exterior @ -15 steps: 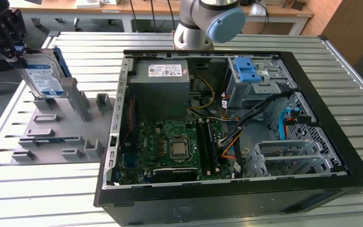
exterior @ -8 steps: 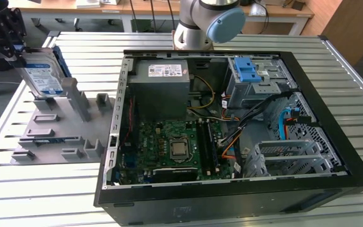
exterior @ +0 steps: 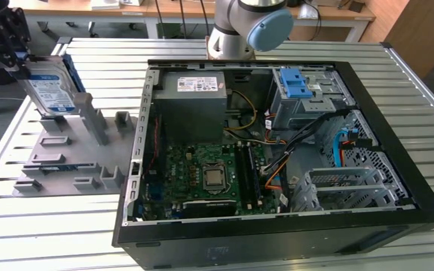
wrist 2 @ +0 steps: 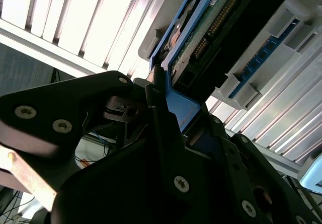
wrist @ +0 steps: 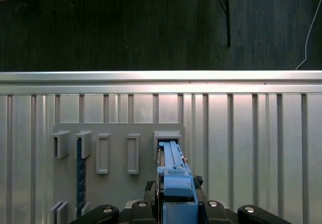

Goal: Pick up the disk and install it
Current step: 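Pick up the disk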

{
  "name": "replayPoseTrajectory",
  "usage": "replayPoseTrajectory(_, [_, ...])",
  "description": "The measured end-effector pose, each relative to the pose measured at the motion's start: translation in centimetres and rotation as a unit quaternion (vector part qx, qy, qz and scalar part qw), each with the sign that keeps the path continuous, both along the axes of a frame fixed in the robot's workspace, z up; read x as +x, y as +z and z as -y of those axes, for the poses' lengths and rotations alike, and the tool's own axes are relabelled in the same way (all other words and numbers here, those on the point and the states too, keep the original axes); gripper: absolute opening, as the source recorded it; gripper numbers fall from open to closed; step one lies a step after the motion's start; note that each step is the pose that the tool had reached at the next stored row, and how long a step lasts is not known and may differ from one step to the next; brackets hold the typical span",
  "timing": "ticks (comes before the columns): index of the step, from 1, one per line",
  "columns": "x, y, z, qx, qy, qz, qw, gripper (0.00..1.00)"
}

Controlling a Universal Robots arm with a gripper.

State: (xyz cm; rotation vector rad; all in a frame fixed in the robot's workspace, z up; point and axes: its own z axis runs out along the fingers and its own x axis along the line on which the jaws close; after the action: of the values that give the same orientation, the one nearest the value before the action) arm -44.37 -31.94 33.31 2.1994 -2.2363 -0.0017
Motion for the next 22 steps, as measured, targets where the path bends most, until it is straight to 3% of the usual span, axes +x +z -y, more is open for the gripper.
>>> replayPoseTrajectory(22, [0.0, 0.77, 0.0, 0.0, 0.0, 0.0, 1.0, 0.36])
